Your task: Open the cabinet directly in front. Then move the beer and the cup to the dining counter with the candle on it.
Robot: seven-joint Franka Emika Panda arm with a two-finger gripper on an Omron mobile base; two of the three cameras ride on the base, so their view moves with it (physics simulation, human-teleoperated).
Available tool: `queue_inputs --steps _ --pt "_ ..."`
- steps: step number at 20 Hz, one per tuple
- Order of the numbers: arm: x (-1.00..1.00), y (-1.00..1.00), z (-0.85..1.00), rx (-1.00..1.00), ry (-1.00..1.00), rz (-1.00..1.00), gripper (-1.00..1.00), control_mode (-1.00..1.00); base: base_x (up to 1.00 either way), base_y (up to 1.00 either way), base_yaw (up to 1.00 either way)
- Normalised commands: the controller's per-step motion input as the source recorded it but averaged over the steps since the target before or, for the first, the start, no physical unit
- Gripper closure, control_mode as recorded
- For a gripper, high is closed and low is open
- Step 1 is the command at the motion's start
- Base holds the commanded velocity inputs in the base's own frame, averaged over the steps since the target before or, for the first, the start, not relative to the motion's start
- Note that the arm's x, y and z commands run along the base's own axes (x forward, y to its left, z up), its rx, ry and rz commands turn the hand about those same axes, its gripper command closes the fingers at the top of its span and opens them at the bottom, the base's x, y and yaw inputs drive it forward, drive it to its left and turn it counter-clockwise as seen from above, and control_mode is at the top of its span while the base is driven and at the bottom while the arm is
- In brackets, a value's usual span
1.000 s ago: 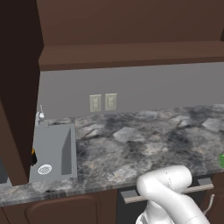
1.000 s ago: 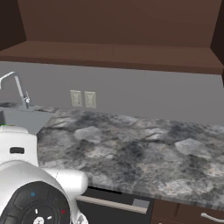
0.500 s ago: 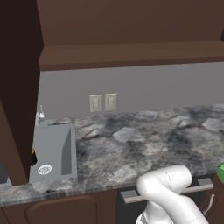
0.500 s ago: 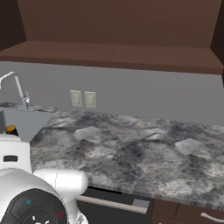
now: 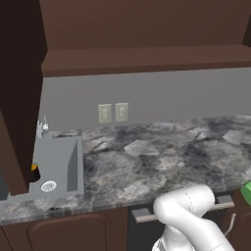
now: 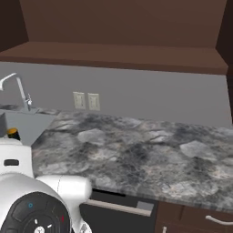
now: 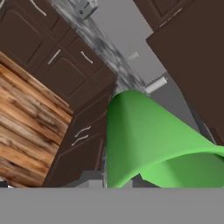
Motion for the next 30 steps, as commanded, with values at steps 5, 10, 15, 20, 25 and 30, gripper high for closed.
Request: queue_inputs --steps 5,10,15,20,25,30 --pt "0.0 0.0 0.0 0.0 0.0 0.0 1.0 1.0 -1.0 -0.55 0.0" --pt "0.0 0.0 0.0 0.0 0.0 0.0 1.0 1.0 -0.62 -0.13 0.09" --pt "0.0 0.0 0.0 0.0 0.0 0.0 1.0 1.0 -0.05 0.1 0.47" --pt "0.0 0.0 0.0 0.0 0.0 0.0 1.0 1.0 0.02 0.0 0.68" --pt "0.0 0.0 0.0 0.0 0.0 0.0 1.0 1.0 0.12 0.0 0.75" --pt "0.0 0.0 0.0 0.0 0.0 0.0 1.0 1.0 0.06 0.0 0.82"
